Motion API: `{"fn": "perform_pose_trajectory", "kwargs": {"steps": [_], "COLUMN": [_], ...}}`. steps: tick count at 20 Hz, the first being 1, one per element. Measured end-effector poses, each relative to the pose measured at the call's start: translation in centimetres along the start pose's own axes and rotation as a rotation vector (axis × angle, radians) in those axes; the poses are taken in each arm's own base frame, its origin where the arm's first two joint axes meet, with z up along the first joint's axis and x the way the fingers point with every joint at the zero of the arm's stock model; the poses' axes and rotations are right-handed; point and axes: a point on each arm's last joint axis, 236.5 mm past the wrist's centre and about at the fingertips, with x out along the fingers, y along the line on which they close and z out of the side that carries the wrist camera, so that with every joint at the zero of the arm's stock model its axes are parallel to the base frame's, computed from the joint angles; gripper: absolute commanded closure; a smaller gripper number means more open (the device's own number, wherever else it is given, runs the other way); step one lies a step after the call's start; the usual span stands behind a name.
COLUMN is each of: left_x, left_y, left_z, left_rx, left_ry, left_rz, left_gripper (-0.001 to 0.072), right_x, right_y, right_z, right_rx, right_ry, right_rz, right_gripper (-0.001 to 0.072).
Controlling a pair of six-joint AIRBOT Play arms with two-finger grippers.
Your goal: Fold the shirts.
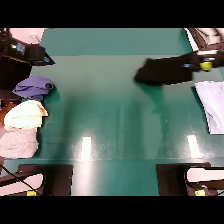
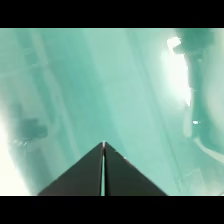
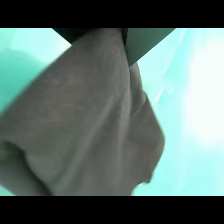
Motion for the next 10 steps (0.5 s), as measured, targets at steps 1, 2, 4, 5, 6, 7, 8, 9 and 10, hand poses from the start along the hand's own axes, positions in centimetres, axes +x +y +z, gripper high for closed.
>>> {"fn": "perform_pose_trajectory", "kwargs": {"steps": [1,2,4,5,6,7,8,9,10], "left_x": [0.4,0.7,1.2,1.3,1.4,1.5,1.5,1.6,1.6], "left_y": [-0.9,-1.8,-3.4,-3.8,-4.0,-4.2,-4.4,-4.5,-4.6], "left_z": [0.0,0.1,0.0,0.0,0.1,0.1,0.0,0.0,0.0], "left_rx": [0.017,0.032,0.058,0.064,0.068,0.073,0.076,0.078,0.080], "left_ry": [0.002,0.004,0.007,0.007,0.006,0.006,0.007,0.007,0.008], "left_rz": [-0.013,-0.027,-0.052,-0.058,-0.059,-0.061,-0.064,-0.064,-0.063], "left_gripper": [0.0678,0.0678,0.0678,0.0678,0.0678,0.0678,0.0678,0.0678,0.0678], "right_x": [-1.7,-3.4,-6.3,-7.4,-8.5,-9.4,-10.3,-11.0,-11.7], "right_y": [-2.0,-4.1,-7.4,-8.6,-9.8,-10.6,-11.4,-11.8,-12.1], "right_z": [0.7,1.2,1.6,1.9,2.0,2.2,2.5,2.8,3.1], "right_rx": [0.030,0.060,0.111,0.128,0.140,0.149,0.154,0.157,0.157], "right_ry": [-0.039,-0.075,-0.132,-0.158,-0.181,-0.204,-0.231,-0.253,-0.277], "right_rz": [-0.033,-0.068,-0.122,-0.143,-0.163,-0.181,-0.198,-0.212,-0.225], "right_gripper": [0.0694,0.0694,0.0694,0.0694,0.0694,0.0695,0.0694,0.0694,0.0694]}}
